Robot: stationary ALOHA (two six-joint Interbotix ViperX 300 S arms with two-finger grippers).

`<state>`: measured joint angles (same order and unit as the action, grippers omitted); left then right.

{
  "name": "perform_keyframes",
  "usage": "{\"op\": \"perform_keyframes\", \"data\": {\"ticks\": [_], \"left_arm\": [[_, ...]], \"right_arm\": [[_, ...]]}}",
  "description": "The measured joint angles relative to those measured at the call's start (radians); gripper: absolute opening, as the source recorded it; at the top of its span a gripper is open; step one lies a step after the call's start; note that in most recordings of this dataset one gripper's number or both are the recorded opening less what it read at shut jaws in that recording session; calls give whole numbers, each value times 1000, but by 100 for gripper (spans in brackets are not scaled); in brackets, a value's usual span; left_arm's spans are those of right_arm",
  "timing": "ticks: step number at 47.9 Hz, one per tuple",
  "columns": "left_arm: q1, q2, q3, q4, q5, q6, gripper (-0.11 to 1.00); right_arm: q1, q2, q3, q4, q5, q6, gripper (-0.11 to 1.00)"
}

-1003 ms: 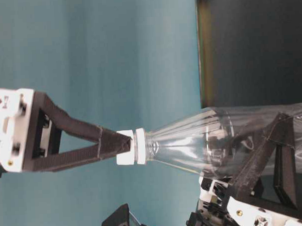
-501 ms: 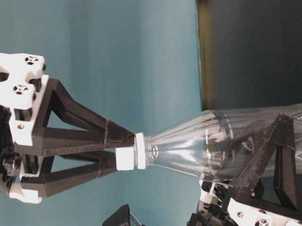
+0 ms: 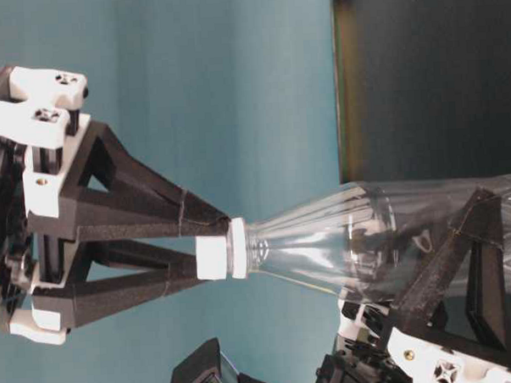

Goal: Open the bottle cap by holding the bottle with the left arm and twisting the cap with the right arm.

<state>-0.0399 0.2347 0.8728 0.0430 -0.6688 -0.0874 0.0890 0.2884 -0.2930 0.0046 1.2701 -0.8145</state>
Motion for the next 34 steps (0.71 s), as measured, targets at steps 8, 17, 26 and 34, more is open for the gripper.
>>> {"op": "perform_keyframes", "data": {"ticks": [8,17,26,34], "left_arm": [[-2,0,-2,0,5,0,81],[0,0,-2,-2,5,2,81],[0,0,-2,0,6,0,81],[0,0,-2,-2,8,-2,81]], "right_arm": [[-2,-20,38,2,-37,32,37],[-3,-28,49,3,-48,67,39],[-12,-23,63,0,-71,150,80],[-28,-40,64,0,-80,236,81]]}}
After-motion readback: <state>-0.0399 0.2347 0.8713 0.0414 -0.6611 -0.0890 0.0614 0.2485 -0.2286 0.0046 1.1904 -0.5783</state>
